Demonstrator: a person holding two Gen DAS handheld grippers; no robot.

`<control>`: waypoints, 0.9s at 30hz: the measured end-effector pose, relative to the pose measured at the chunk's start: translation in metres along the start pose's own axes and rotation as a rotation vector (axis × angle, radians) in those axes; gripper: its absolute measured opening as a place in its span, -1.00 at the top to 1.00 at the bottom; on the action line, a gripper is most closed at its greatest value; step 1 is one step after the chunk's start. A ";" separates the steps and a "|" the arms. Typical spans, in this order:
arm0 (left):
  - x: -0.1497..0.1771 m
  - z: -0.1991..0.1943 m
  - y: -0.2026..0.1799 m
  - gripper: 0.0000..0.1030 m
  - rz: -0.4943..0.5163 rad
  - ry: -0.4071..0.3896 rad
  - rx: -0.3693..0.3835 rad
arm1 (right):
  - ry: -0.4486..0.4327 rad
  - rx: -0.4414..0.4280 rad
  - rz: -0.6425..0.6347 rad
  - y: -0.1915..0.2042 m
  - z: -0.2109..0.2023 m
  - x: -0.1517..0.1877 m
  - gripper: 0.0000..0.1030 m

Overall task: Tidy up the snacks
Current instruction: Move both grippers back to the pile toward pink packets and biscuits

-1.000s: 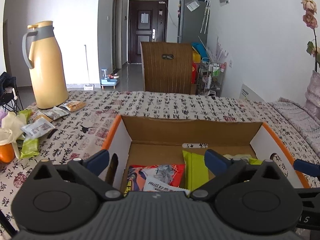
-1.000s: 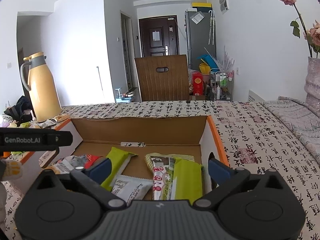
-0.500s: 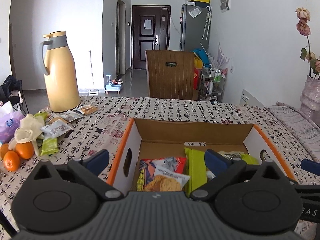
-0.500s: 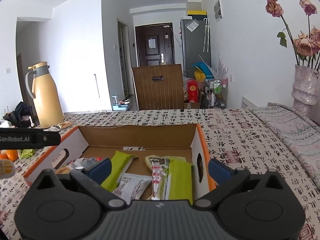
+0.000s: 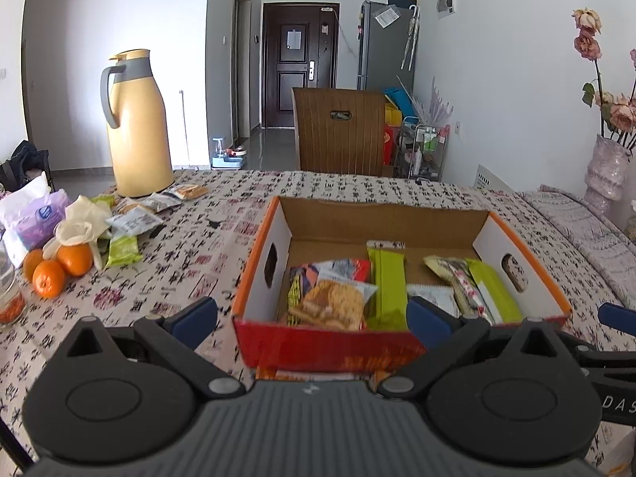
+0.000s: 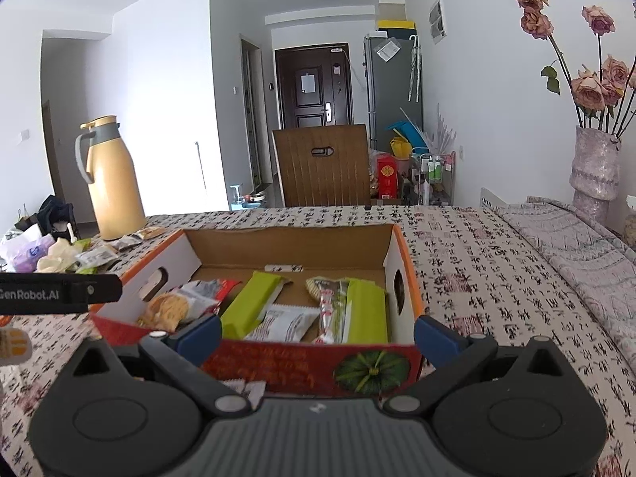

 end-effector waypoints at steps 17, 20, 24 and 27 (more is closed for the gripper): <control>0.047 -0.029 0.021 -1.00 -0.007 0.040 -0.014 | 0.067 -0.028 -0.019 0.017 -0.031 0.041 -1.00; 0.054 -0.032 0.025 -1.00 -0.009 0.041 -0.013 | 0.084 -0.033 -0.017 0.019 -0.033 0.049 -1.00; 0.064 -0.038 0.032 -1.00 -0.011 0.038 -0.011 | 0.103 -0.035 -0.005 0.018 -0.037 0.060 -1.00; 0.074 -0.043 0.039 -1.00 -0.012 0.044 -0.002 | 0.116 -0.037 -0.001 0.018 -0.041 0.070 -1.00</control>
Point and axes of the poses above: each gripper's, at about its wrist camera, not at the fingertips, and z roughly the way its jaws point, y to its left, x to its underside, the point moved 4 cm from there along z, roughly the way its jaws point, and after that the axes turned 12 degrees about -z, right-handed, at the moved point
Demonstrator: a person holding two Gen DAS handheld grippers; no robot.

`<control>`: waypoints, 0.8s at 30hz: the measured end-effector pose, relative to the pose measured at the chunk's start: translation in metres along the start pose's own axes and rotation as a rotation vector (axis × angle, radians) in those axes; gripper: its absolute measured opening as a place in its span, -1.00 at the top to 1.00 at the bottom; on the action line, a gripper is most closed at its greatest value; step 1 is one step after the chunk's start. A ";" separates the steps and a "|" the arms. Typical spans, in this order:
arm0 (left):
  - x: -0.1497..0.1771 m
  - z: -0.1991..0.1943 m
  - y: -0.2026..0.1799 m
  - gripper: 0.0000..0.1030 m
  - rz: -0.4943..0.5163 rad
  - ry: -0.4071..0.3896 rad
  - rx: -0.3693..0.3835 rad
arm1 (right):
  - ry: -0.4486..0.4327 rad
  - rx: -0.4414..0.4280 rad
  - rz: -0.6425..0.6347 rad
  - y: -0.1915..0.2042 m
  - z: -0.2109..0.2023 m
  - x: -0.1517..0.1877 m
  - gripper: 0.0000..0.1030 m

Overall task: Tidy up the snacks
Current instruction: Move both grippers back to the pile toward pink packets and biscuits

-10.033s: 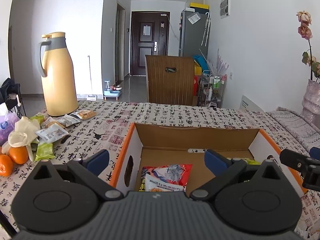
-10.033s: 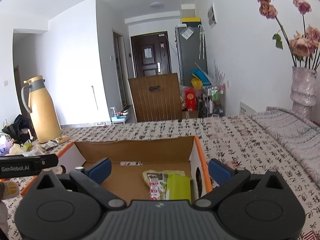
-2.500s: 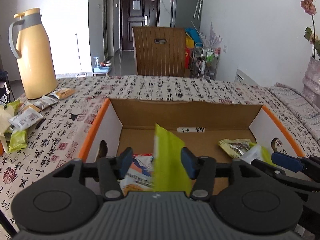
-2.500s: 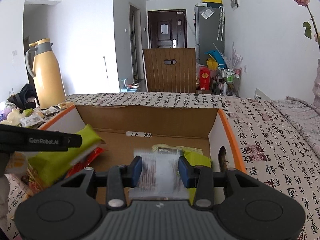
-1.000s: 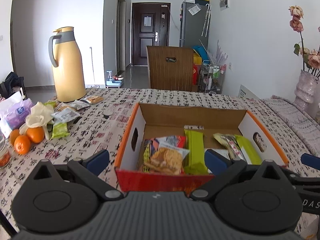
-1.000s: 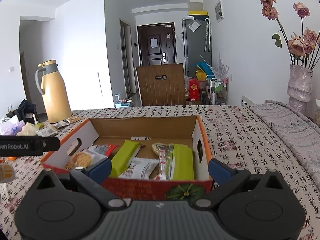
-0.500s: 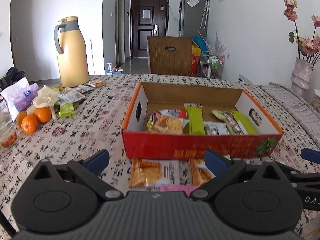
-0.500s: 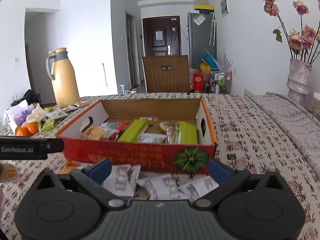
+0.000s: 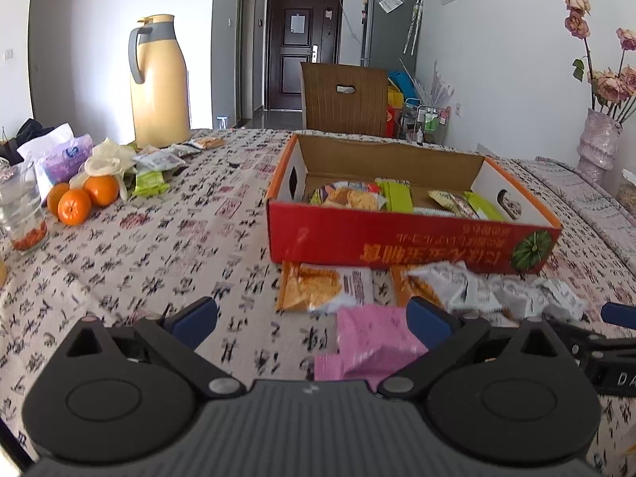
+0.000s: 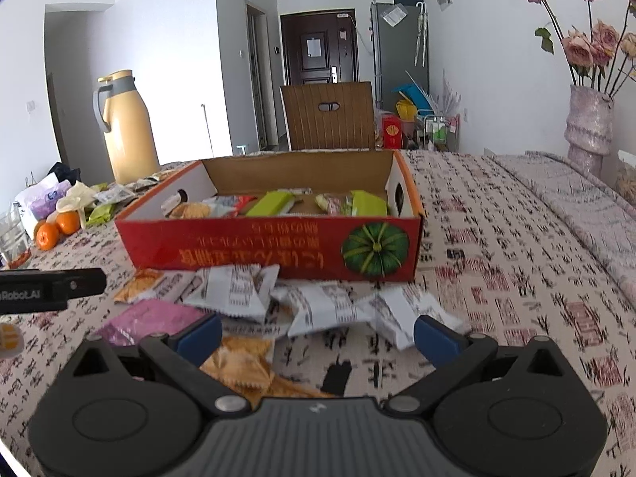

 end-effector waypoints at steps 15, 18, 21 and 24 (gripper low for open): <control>0.020 -0.007 0.014 -1.00 -0.011 0.021 0.020 | -0.028 -0.013 0.029 0.000 -0.014 0.015 -1.00; 0.020 -0.006 0.016 -1.00 -0.016 0.025 0.019 | -0.047 -0.020 0.037 0.001 -0.016 0.014 -1.00; 0.021 -0.005 0.016 -1.00 -0.015 0.030 0.019 | -0.044 -0.020 0.037 0.002 -0.015 0.014 -1.00; 0.022 -0.003 0.015 -1.00 -0.014 0.035 0.018 | -0.033 -0.023 0.028 0.003 -0.012 0.014 -1.00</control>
Point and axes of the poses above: each gripper's, at about its wrist camera, not at the fingertips, and z roughly the way its jaws point, y to its left, x to its underside, the point moved 4 cm from there along z, roughly the way its jaws point, and after that the axes turned 12 degrees about -z, right-handed, at the moved point
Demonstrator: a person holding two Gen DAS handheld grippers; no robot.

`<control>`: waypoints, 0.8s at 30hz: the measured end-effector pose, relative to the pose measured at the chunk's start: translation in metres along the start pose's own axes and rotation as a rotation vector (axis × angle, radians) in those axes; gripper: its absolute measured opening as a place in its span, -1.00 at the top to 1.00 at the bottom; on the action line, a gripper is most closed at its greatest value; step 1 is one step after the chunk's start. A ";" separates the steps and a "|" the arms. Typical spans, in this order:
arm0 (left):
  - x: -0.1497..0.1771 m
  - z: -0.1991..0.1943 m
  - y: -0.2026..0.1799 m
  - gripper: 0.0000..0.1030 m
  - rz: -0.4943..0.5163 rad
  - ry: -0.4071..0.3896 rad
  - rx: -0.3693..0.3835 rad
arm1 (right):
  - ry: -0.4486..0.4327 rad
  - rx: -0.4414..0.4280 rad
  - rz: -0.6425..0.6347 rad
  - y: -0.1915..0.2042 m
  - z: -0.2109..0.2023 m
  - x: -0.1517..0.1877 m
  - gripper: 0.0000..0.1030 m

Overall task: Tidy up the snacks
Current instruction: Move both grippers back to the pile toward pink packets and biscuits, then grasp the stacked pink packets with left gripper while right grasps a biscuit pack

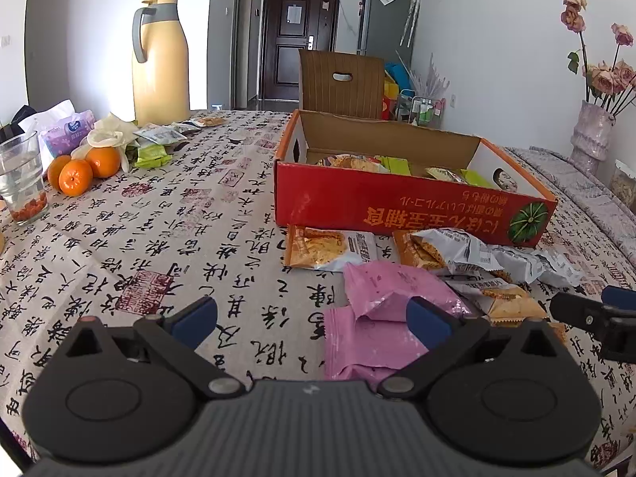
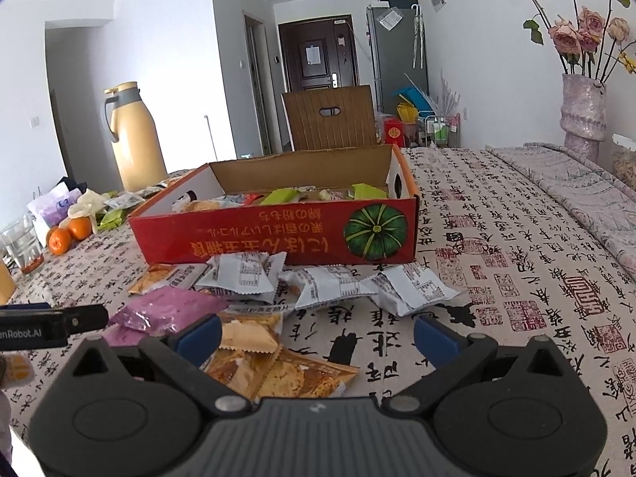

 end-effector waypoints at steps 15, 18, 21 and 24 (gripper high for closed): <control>0.005 0.001 -0.003 -1.00 0.007 0.016 -0.002 | 0.086 -0.011 -0.048 0.013 -0.002 0.024 -0.80; 0.008 -0.001 -0.005 -1.00 0.012 0.017 0.001 | 0.088 -0.003 -0.057 0.011 -0.008 0.028 -0.73; 0.010 -0.003 -0.007 -1.00 0.016 0.019 0.002 | 0.106 -0.014 -0.069 0.013 -0.010 0.034 -0.61; 0.011 -0.004 -0.007 -1.00 0.021 0.019 0.001 | 0.110 -0.033 -0.077 0.020 -0.006 0.035 -0.61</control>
Point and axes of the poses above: each gripper's, at about its wrist camera, not at the fingertips, and z roughly the way its jaws point, y to its left, x to its underside, the point moved 4 cm from there along z, roughly the way its jaws point, and after that the axes turned 12 degrees about -z, right-handed, at the moved point
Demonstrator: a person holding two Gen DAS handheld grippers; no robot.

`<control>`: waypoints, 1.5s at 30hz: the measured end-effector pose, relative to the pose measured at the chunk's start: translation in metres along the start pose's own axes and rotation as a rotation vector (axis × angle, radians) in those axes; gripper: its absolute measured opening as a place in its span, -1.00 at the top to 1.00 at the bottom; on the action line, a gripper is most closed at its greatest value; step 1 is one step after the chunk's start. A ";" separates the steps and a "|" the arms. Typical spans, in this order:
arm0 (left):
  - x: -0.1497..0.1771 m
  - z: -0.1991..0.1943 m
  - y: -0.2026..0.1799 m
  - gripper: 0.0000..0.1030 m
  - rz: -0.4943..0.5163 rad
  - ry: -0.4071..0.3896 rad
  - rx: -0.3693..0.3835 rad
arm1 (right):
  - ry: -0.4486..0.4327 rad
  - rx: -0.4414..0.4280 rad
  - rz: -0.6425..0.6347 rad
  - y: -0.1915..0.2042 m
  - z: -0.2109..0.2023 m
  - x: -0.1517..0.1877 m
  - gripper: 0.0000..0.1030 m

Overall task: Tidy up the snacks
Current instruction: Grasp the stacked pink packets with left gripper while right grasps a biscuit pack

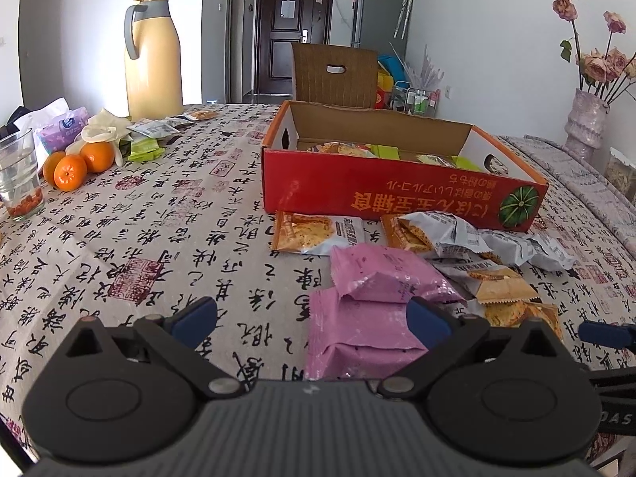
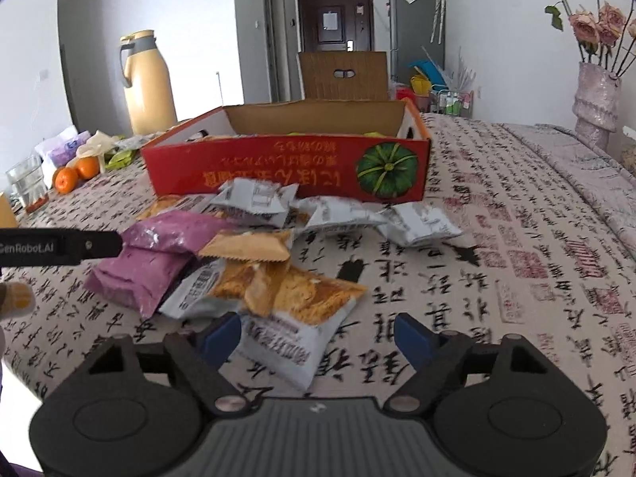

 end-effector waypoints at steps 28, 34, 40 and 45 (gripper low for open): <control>0.005 0.006 -0.010 -1.00 0.020 0.028 -0.010 | -0.055 0.094 0.065 -0.034 0.004 -0.004 0.66; 0.004 0.008 -0.009 -1.00 0.018 0.031 -0.018 | -0.055 0.072 0.082 -0.037 0.020 -0.018 0.17; 0.002 0.012 -0.006 -1.00 0.014 0.037 -0.026 | -0.027 0.053 0.052 -0.029 0.038 -0.036 -0.29; 0.002 0.013 -0.007 -1.00 0.017 0.041 -0.024 | 0.026 0.080 0.052 -0.026 0.054 -0.036 -0.32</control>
Point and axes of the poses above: each gripper's, at about its wrist camera, not at the fingertips, and z roughly the way its jaws point, y to its left, x to its underside, the point moved 4 cm from there along z, roughly the way its jaws point, and after that the axes turned 12 degrees about -z, right-handed, at the moved point
